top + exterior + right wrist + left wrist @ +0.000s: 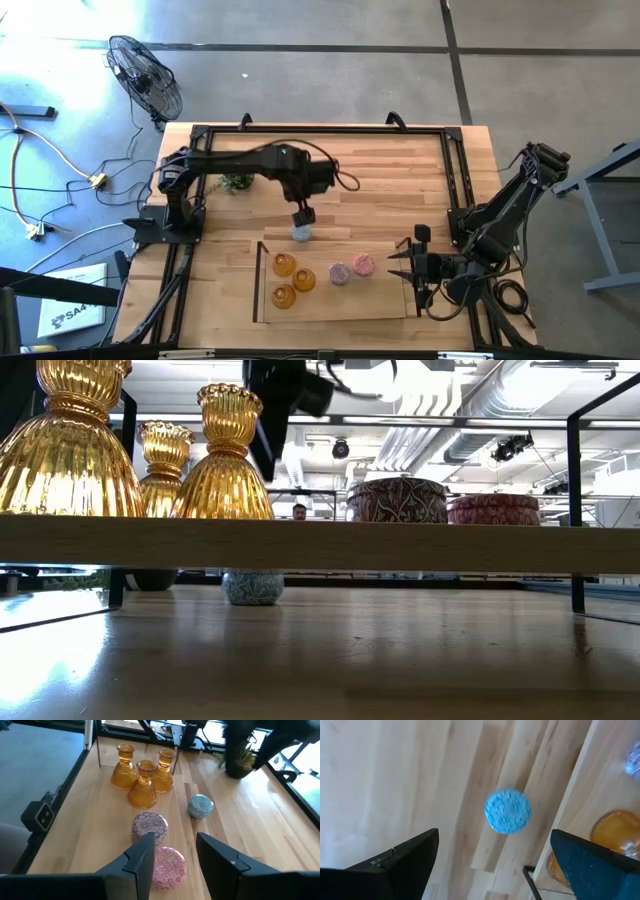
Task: Pick & Place candle stick holders
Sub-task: Put the light blue scented candle on the shelf
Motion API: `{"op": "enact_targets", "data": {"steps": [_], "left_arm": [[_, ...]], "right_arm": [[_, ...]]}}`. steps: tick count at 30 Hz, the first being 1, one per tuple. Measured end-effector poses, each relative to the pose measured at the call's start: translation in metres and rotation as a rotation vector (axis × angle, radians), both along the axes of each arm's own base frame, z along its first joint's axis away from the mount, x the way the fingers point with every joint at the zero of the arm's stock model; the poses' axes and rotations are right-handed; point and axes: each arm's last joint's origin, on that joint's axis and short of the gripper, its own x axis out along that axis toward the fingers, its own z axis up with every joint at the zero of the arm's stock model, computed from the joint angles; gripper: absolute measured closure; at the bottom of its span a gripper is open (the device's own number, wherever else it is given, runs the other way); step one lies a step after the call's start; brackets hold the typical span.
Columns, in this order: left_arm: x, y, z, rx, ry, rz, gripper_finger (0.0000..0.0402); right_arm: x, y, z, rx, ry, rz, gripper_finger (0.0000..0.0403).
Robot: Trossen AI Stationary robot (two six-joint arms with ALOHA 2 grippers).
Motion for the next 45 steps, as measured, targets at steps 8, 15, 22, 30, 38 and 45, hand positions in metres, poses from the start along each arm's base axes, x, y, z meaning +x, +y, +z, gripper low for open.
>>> {"op": "enact_targets", "data": {"steps": [8, 15, 22, 30, 38, 45], "left_arm": [[0.007, -0.03, -0.049, 0.019, 0.006, -0.227, 0.0027], [0.0, -0.045, -0.069, 0.088, 0.063, -0.407, 0.0027], [0.005, -0.041, -0.082, 0.104, -0.002, -0.456, 0.0027], [0.006, -0.037, -0.095, 0.053, -0.049, -0.468, 0.0027], [0.003, -0.033, -0.11, 0.053, -0.059, -0.466, 0.0027], [0.001, -0.034, -0.124, 0.058, -0.076, -0.462, 0.0027]], "right_arm": [[-0.001, -0.002, -0.002, -0.048, 0.005, -0.019, 0.0263], [-0.001, -0.002, -0.002, -0.048, 0.005, -0.019, 0.0263], [-0.001, -0.002, -0.002, -0.041, 0.011, -0.016, 0.0263], [-0.002, -0.002, -0.002, -0.046, 0.015, -0.016, 0.0263], [-0.002, -0.003, -0.003, -0.056, 0.023, -0.016, 0.0263], [-0.002, -0.003, -0.003, -0.056, 0.023, -0.016, 0.0263]]}}
